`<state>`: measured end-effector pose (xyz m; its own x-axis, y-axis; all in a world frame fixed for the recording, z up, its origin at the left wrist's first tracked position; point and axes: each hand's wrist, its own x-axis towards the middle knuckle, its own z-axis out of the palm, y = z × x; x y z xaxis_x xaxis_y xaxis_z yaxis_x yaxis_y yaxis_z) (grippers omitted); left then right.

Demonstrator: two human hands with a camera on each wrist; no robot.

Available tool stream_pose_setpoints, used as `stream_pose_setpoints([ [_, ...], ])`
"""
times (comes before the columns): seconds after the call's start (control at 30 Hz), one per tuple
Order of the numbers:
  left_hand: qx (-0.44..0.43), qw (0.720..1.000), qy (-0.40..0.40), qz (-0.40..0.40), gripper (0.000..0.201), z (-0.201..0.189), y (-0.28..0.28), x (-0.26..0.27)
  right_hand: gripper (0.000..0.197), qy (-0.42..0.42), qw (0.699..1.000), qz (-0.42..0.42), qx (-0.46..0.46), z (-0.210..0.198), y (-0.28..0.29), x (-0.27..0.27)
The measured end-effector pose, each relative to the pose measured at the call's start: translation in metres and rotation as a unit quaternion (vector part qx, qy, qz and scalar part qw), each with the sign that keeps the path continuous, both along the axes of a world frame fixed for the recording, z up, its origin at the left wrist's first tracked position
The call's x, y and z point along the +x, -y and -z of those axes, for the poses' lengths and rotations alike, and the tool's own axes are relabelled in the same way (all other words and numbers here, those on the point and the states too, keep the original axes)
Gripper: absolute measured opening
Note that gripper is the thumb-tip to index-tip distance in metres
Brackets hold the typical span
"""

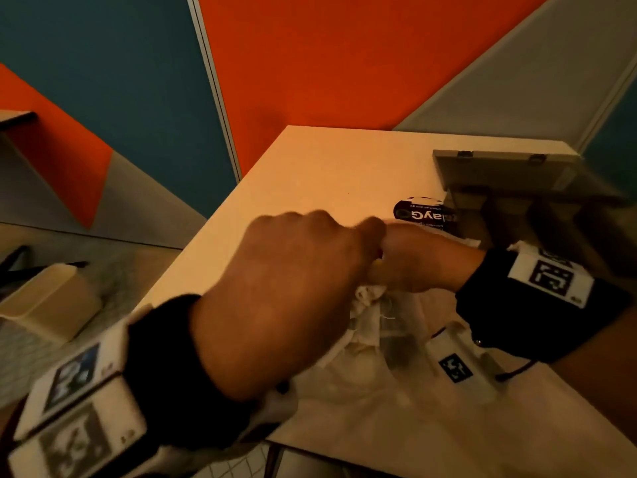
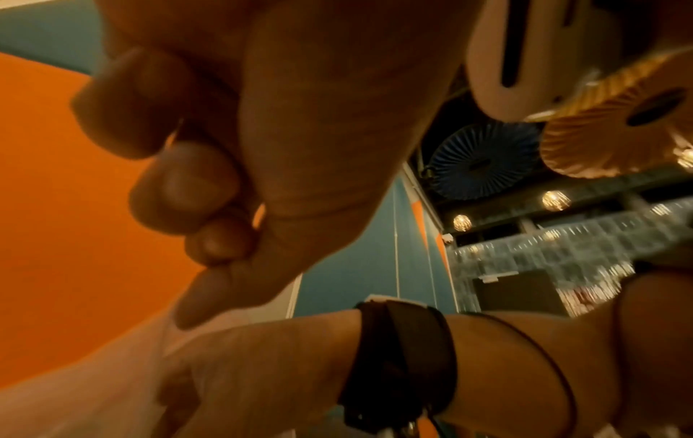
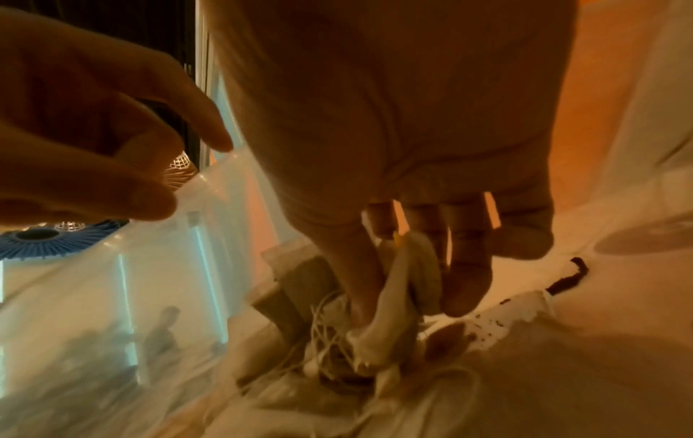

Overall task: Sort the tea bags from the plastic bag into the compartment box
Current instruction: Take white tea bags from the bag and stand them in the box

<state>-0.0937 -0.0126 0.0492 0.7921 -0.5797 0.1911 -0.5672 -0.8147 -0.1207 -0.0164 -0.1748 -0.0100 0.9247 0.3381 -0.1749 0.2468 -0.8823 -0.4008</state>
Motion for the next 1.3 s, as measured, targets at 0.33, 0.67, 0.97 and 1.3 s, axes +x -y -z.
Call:
stream_pose_setpoints([
  [0.33, 0.095, 0.924, -0.359, 0.090, 0.043, 0.021, 0.008, -0.030, 0.026, -0.061, 0.991, 0.052, 0.104, -0.025, 0.010, -0.007],
  [0.67, -0.163, 0.948, -0.206, -0.181, 0.035, 0.021, 0.002, -0.014, 0.031, -0.111, 0.983, 0.076, 0.124, -0.016, 0.025, -0.010],
  [0.97, -0.295, 0.919, -0.241, -0.103, 0.048, 0.042, 0.041, -0.011, 0.023, -0.065, 0.981, 0.088, 0.157, -0.017, 0.025, -0.015],
  [1.3, -0.447, 0.853, -0.239, -0.125, 0.038, 0.060, 0.044, 0.024, 0.031, -0.014, 0.990, -0.013, 0.137, -0.037, 0.032, -0.025],
])
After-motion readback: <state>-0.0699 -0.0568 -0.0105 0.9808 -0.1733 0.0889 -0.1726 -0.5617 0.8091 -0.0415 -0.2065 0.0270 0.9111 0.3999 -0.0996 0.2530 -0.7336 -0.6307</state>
